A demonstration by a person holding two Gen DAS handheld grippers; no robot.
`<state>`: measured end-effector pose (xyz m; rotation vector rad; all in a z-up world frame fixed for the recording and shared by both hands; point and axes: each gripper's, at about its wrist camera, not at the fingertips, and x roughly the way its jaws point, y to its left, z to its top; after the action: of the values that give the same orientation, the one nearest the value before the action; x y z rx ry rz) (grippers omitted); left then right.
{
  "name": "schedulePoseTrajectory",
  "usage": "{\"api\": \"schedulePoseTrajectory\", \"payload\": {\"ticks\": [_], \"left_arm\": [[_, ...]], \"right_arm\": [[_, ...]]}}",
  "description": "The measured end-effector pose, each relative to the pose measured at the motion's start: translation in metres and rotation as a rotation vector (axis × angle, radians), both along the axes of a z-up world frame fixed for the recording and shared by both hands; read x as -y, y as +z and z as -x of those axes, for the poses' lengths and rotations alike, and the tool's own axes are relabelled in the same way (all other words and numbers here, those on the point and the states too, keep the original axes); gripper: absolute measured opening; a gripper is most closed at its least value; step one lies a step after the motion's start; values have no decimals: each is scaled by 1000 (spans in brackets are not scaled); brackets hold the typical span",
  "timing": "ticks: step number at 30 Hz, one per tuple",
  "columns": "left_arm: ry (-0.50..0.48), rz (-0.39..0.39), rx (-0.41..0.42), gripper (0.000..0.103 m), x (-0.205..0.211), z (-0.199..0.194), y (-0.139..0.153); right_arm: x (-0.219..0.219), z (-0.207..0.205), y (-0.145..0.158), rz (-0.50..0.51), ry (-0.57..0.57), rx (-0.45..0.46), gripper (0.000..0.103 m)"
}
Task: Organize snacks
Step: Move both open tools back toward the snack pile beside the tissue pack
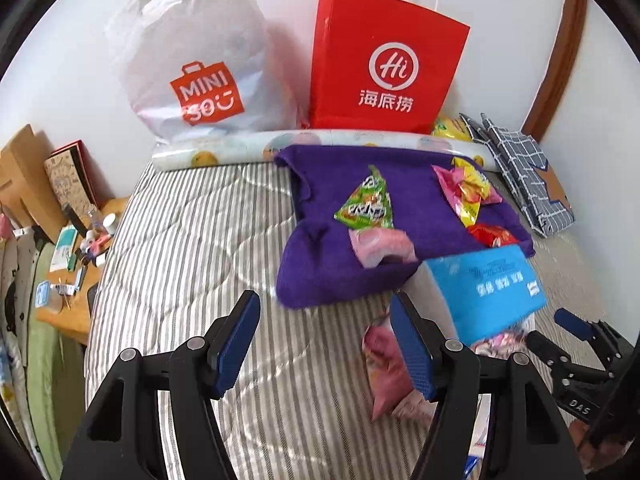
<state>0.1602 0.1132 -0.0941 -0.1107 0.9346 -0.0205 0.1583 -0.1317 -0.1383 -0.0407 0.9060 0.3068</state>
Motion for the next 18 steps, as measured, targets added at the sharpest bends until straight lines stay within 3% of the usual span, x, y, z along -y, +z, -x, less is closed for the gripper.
{"api": "schedulePoseTrajectory", "payload": {"ticks": [5, 11, 14, 18], "left_arm": [[-2, -2, -18, 67, 2, 10, -8], [8, 11, -35, 67, 0, 16, -12], [11, 10, -36, 67, 1, 16, -12], [13, 12, -41, 67, 4, 17, -12]], "right_arm": [[-3, -8, -19, 34, -27, -35, 67], [10, -19, -32, -59, -21, -112, 65], [17, -20, -35, -101, -13, -136, 43], [24, -16, -34, -141, 1, -153, 24]]}}
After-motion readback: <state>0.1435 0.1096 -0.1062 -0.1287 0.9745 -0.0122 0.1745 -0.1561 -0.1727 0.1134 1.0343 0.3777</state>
